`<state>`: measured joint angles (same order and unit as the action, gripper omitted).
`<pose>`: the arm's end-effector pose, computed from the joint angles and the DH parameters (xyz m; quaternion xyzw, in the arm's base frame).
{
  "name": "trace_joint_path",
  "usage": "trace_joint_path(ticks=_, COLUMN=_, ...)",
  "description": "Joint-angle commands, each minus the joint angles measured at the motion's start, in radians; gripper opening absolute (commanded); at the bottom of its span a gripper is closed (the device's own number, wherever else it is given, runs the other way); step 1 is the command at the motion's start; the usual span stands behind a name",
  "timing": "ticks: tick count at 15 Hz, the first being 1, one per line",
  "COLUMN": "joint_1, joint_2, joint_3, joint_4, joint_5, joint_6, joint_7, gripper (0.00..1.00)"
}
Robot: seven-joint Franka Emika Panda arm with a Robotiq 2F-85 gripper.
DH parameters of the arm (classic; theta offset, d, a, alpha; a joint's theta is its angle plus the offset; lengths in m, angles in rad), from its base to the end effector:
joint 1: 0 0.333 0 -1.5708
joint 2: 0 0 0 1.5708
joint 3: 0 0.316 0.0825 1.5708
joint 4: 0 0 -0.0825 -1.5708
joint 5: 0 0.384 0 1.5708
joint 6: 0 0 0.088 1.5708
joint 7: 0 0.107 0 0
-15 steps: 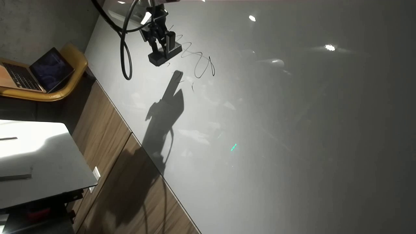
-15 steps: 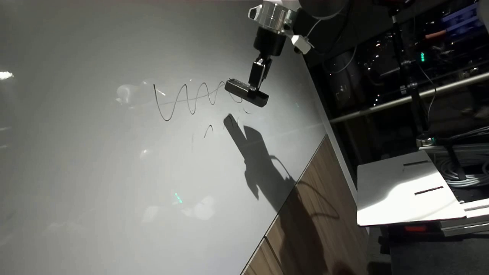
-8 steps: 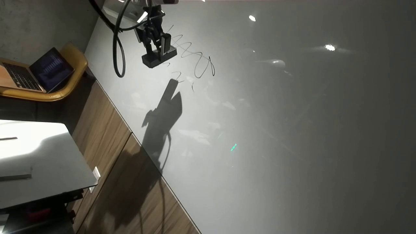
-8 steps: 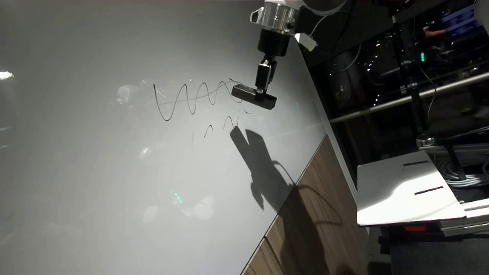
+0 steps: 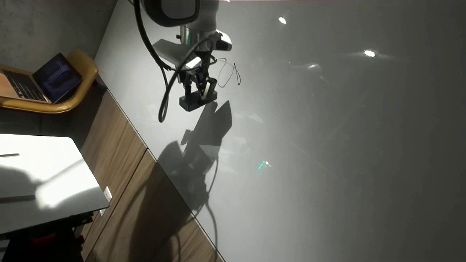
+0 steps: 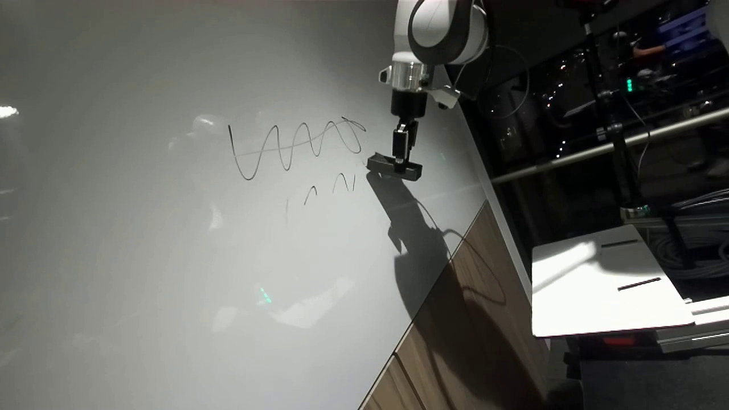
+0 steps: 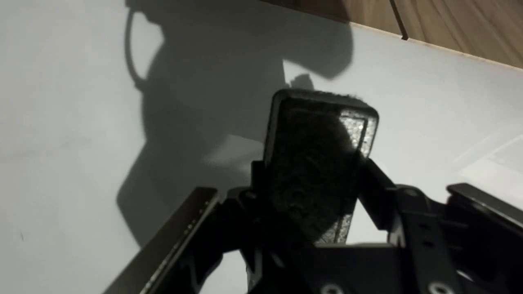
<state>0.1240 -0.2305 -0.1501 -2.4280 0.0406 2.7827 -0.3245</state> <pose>0.5000 -0.0172 0.4591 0.9496 0.1233 0.2875 0.0213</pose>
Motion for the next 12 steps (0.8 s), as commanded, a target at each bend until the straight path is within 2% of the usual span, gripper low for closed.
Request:
trace_joint_path(ticks=1, joint_1=0.03, joint_2=0.145, joint_3=-0.033, joint_4=0.159, joint_5=0.105, joint_6=-0.02, joint_7=-0.08, gripper=0.32)
trace_joint_path(ticks=3, joint_1=0.019, joint_2=0.146, joint_3=-0.016, joint_4=0.214, joint_5=0.128, joint_6=-0.078, joint_7=-0.069, gripper=0.32)
trace_joint_path(ticks=6, joint_1=0.035, joint_2=0.039, joint_3=-0.014, joint_4=0.223, joint_5=0.208, joint_6=-0.166, joint_7=-0.102, gripper=0.32)
trace_joint_path(ticks=7, joint_1=-0.001, joint_2=0.034, joint_3=0.024, joint_4=0.249, joint_5=0.224, joint_6=-0.191, joint_7=-0.102, gripper=0.32)
trace_joint_path(ticks=12, joint_1=0.004, joint_2=0.013, joint_3=0.009, joint_4=0.352, joint_5=0.272, joint_6=-0.27, joint_7=-0.111, gripper=0.32)
